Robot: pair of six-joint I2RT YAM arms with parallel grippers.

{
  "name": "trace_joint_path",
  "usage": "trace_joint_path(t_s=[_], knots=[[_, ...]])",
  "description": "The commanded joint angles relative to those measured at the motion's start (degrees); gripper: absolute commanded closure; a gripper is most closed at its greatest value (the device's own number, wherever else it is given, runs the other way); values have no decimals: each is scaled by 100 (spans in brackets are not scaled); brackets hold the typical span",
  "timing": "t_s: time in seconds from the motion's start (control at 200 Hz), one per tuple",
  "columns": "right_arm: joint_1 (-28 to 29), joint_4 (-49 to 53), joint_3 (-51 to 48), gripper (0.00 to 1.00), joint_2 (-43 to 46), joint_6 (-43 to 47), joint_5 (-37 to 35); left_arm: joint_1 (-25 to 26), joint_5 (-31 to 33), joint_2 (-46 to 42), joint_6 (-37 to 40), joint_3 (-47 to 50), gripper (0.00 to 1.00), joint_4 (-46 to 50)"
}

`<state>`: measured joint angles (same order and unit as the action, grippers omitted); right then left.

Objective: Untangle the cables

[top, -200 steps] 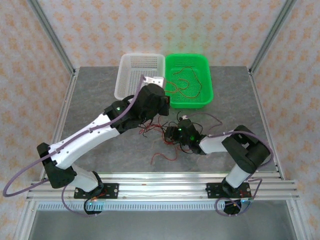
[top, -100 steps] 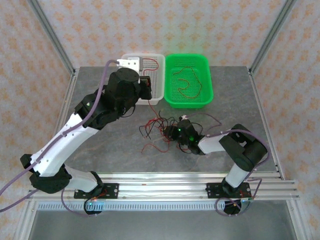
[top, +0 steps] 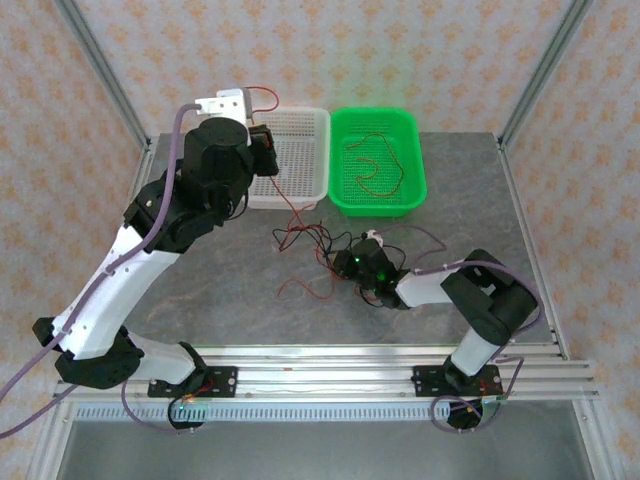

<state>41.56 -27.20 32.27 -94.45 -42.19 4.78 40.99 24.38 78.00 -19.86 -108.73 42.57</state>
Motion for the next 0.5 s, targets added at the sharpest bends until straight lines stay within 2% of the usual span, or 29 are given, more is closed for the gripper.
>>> trace_joint_path(t_s=[0.0,0.24,0.495], knots=[[-263,1631,-323,63,-86,212,-840,-98,384,-157,262,-192,100,-224],[-728,1671,-731,63,252,205,-934,-213,611,-265,402,-234,100,-405],[-974,1731,-991,63,547,182,-1014,-284,908,-482,509,-245,100,-489]])
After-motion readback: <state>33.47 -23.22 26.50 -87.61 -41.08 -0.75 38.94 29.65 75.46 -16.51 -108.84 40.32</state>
